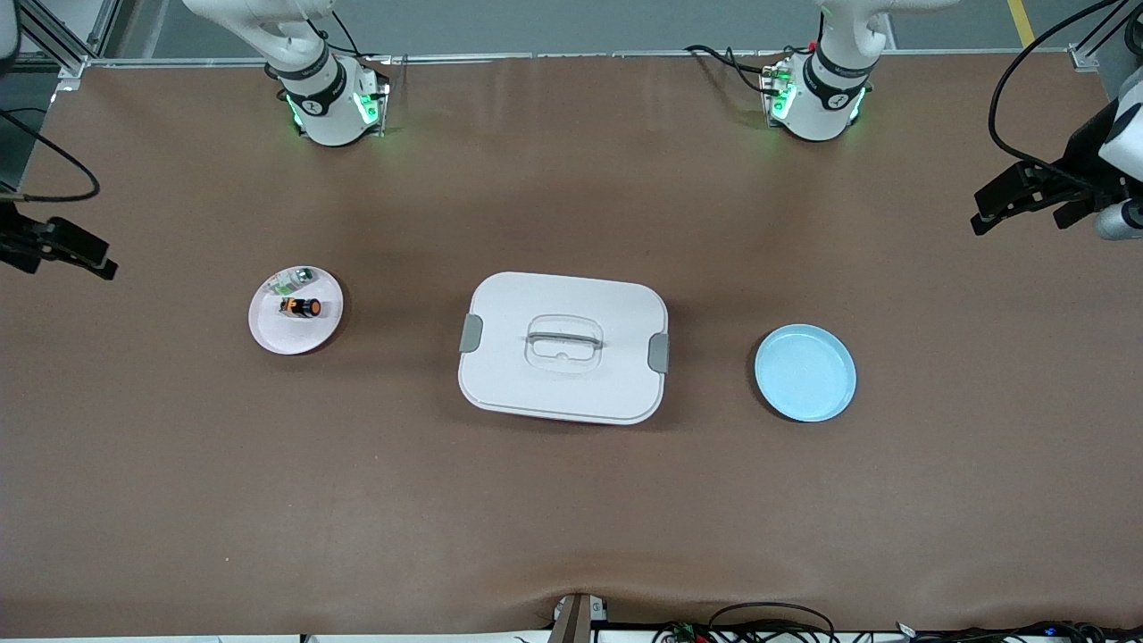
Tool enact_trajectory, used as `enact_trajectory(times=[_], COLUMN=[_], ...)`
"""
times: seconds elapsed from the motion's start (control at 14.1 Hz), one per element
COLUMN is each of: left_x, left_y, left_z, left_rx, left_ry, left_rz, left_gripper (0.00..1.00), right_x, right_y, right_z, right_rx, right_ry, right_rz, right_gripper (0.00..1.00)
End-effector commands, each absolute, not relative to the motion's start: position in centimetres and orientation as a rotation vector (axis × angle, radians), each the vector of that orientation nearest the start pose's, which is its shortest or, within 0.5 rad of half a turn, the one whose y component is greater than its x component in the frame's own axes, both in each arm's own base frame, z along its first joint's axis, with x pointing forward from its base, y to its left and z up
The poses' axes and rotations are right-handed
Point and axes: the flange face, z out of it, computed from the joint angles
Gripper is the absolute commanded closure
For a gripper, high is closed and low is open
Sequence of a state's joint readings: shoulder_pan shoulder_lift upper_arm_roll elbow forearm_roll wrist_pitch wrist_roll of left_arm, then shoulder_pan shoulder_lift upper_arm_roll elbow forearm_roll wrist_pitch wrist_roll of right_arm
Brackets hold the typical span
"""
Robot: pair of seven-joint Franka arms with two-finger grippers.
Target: Transfer orange switch to right arm and place
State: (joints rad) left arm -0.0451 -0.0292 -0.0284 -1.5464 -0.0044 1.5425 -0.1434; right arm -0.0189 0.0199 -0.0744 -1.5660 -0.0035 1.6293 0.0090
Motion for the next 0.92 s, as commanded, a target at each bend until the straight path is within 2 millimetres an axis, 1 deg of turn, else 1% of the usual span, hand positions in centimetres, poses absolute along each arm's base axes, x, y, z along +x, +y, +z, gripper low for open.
enact_trajectory(times=[0.0, 0.14, 0.35, 0.64, 0.71, 0.85], left_x=[54.1, 54.1, 54.1, 54.1, 54.1, 54.1], left_y=[-4.1, -4.1, -4.1, -4.1, -4.1, -4.1], left_z=[65.2, 65.2, 65.2, 65.2, 65.2, 65.2], left_rx=[-3.149, -3.149, -3.149, -3.149, -3.149, -3.149], left_ry=[-0.111, -0.111, -0.111, -0.111, -0.111, -0.111], left_rz=[-0.052, -0.054, -0.054, -0.054, -0.054, -0.052], left_gripper=[0.0, 0.0, 0.0, 0.0, 0.0, 0.0], right_x=[55.6, 54.7, 52.6, 51.1, 50.7, 50.7], right_y=[-5.3, -5.2, -4.5, -4.4, -4.4, -4.5], right_z=[63.4, 64.1, 64.9, 65.3, 65.6, 66.0], right_rx=[-3.109, -3.106, -3.102, -3.098, -3.098, -3.099], right_ry=[0.192, 0.191, 0.17, 0.171, 0.171, 0.17], right_rz=[-0.083, -0.099, -0.123, -0.116, -0.123, -0.132], right_gripper=[0.0, 0.0, 0.0, 0.0, 0.0, 0.0])
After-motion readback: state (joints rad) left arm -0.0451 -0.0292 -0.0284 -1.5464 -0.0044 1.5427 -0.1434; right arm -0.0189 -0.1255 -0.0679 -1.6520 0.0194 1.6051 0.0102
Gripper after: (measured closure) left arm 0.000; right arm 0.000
